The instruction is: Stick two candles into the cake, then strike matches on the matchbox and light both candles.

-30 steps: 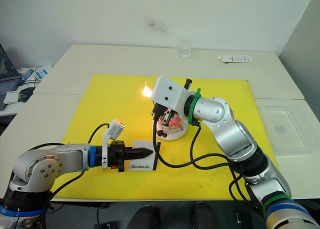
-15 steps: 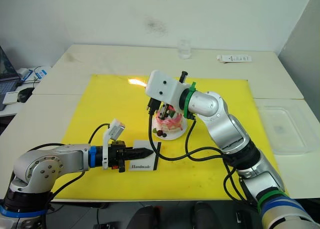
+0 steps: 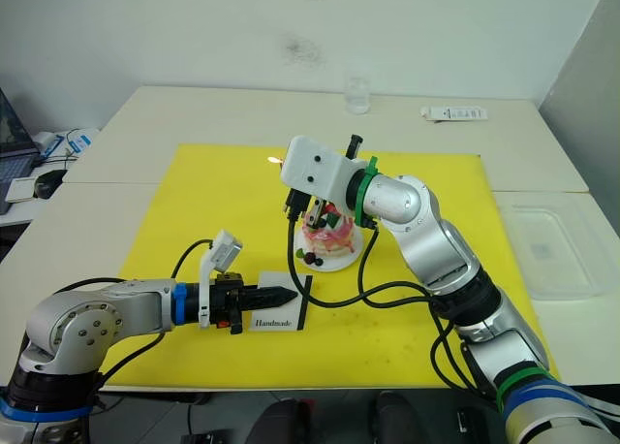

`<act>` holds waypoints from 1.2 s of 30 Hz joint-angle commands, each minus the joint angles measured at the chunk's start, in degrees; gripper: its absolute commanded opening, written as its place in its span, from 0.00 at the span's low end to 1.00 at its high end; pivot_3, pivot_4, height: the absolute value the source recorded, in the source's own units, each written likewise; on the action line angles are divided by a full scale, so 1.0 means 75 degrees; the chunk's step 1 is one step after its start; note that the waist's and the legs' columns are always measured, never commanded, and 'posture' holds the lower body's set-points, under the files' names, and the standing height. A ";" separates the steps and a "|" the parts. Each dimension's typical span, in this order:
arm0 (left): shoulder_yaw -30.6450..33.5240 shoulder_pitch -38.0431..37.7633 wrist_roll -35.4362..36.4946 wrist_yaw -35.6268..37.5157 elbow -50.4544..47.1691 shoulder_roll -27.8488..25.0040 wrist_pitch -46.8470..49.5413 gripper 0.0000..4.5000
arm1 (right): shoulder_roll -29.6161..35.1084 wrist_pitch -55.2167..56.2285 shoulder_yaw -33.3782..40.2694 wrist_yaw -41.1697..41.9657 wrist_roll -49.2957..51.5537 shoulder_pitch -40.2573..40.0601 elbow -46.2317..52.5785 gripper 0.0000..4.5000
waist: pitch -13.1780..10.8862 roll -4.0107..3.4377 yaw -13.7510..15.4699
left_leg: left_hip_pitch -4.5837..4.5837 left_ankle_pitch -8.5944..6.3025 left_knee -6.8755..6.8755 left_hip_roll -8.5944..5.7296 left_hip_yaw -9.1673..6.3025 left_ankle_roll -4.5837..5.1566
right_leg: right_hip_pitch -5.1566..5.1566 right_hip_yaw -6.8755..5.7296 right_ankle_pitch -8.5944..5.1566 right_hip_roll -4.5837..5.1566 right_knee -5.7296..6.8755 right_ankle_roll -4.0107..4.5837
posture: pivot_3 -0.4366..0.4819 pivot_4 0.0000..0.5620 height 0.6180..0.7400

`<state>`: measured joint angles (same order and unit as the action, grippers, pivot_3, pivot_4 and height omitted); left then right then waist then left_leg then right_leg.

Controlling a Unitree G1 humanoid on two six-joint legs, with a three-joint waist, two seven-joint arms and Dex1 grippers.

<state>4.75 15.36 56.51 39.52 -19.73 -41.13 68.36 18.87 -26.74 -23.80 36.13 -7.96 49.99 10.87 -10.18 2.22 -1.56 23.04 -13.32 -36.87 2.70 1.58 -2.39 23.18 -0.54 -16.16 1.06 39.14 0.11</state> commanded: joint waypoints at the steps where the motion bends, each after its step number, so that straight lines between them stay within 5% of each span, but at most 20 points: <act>1: 0.0144 0.0043 0.0082 0.0055 -0.0161 0.0039 -0.0105 0.00 | -0.0060 0.0249 0.0169 -0.0080 -0.0107 0.0102 0.0110 0.00 | 0.0000 0.0000 0.0000 | 0.0000 0.0000 0.0000 0.0000 0.0000 0.0000 | 0.0000 0.0000 0.0000 0.0000 0.0000 0.0000 | 0.48 0.27 1.00; 36: 0.0086 0.0099 0.0049 0.0083 -0.0133 0.0071 -0.0109 0.00 | -0.0023 0.0224 0.0231 -0.0028 -0.0110 0.0017 0.0226 0.00 | 0.0000 0.0000 0.0000 | 0.0000 0.0000 0.0001 0.0000 0.0001 0.0000 | 0.0000 0.0000 0.0000 0.0000 -0.0001 0.0000 | 0.48 0.27 1.00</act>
<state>4.74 15.38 56.50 39.53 -19.72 -40.76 68.33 18.71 -25.68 -23.75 36.14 -8.36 49.97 10.77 -10.18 2.22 -1.56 23.04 -13.32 -36.86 2.71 1.58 -2.39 23.19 -0.54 -16.16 1.06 39.13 0.11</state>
